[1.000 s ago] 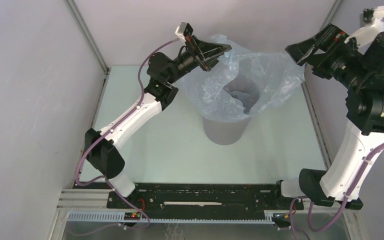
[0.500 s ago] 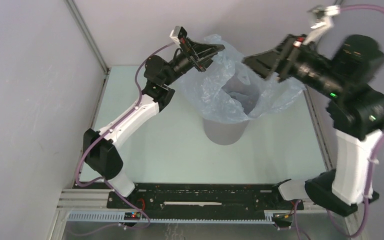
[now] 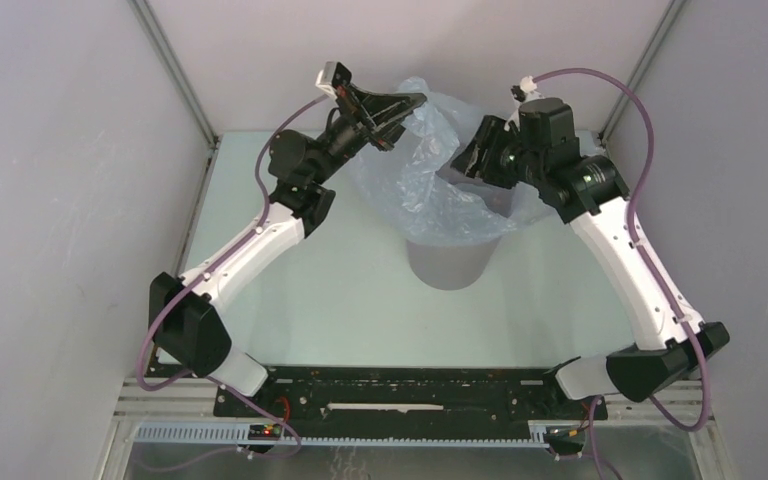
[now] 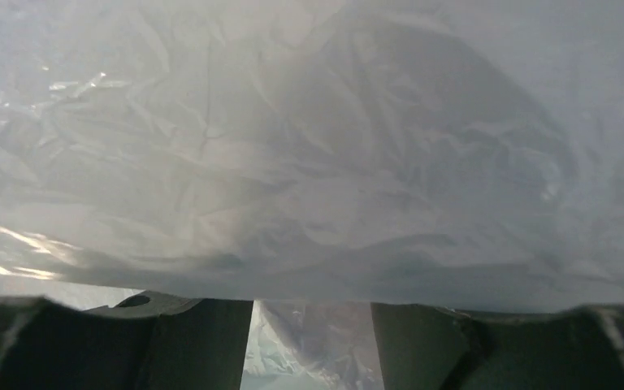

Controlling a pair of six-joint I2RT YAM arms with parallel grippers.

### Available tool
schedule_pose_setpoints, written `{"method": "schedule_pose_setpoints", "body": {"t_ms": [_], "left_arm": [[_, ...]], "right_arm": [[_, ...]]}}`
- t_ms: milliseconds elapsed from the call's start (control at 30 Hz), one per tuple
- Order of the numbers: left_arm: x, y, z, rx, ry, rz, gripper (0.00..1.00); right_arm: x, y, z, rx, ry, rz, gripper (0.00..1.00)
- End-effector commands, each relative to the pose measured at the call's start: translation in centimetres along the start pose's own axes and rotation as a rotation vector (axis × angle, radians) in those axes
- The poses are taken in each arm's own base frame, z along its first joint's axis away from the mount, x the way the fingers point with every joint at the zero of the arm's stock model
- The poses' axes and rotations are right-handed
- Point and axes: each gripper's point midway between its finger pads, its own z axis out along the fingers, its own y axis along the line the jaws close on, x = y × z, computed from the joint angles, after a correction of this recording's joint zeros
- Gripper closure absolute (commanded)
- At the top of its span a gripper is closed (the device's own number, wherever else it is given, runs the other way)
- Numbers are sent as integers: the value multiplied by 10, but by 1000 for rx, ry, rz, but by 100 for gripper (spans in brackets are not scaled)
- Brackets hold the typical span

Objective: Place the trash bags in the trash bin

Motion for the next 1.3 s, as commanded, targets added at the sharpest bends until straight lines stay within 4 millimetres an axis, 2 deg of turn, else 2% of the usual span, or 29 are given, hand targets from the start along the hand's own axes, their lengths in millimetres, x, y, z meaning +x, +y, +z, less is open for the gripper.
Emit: {"method": "schedule_pose_setpoints", "body": {"t_ms": [0,33,133,267,333,500,600,667,767,867,967,1033,1100,1133,1200,1267], "left_arm": [[8,-34,-5,86,11,23,100],[8,-34,-5,87,13,23,100],[10,-33,-4,86,20,18,100],[16,-30,-2,83,39,4,100],[21,-29,1,83,54,-3,100],[29,-30,8,102,81,-21,100],[29,-33,10,114,83,-19,100],[28,-33,9,120,77,-23,100],[26,-32,7,123,69,-29,100],[23,-32,5,128,57,-27,100],[18,-30,3,123,45,-20,100],[13,-28,3,120,35,-19,100],[10,-26,2,115,32,-17,100],[8,-24,2,110,32,-18,100],[7,-21,2,102,35,-23,100],[8,-21,3,101,43,-21,100]], "right_arm": [[-38,20,-34,-84,-209,25,40],[-36,21,-31,-83,-201,16,40],[-21,21,-2,-38,-172,-31,39],[-7,41,27,-30,-132,-107,36],[0,39,39,-12,-114,-109,35],[33,15,73,51,-32,-106,35],[45,-18,83,166,3,-75,37],[48,-40,79,241,3,-44,38],[45,-71,65,334,-23,-25,48],[33,-104,38,469,-77,1,52],[21,-126,10,569,-138,30,53],[17,-137,0,607,-163,44,53],[18,-134,3,568,-138,37,53],[17,-124,8,506,-118,14,52],[18,-88,16,329,-58,-43,51],[17,-53,14,194,-37,-103,48]]}}
